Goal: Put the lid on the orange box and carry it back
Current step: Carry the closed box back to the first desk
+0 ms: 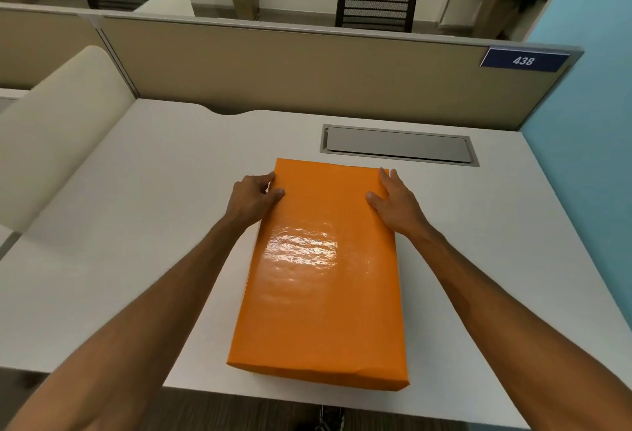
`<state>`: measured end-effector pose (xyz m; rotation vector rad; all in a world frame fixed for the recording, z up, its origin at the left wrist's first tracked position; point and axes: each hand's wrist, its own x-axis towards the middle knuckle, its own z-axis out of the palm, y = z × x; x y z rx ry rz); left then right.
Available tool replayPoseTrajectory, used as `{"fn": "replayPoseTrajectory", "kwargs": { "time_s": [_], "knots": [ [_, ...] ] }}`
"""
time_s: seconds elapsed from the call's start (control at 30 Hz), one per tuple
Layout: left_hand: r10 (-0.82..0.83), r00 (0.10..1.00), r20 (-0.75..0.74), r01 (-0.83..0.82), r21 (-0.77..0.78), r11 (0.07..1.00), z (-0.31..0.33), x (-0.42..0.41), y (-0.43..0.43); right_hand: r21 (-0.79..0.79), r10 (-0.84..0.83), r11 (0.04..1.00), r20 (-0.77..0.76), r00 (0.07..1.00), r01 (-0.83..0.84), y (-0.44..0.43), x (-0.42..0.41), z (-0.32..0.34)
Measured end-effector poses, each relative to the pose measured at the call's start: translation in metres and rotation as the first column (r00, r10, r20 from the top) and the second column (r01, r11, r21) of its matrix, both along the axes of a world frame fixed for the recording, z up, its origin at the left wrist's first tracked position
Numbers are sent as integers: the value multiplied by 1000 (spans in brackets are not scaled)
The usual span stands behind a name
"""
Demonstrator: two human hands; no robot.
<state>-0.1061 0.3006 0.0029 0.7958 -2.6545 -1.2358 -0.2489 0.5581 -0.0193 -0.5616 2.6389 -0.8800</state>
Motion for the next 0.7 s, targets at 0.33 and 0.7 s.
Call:
{"fn": "replayPoseTrajectory", "kwargs": {
  "time_s": [0.33, 0.7],
  "knots": [
    [59, 992, -114, -35, 198, 980, -21, 88, 25, -257, -173, 938, 236, 956, 234, 51, 77, -9],
    [217, 971, -101, -164, 382, 909, -41, 133, 39, -429, -290, 798, 342, 894, 423, 81, 129, -23]
  ]
}}
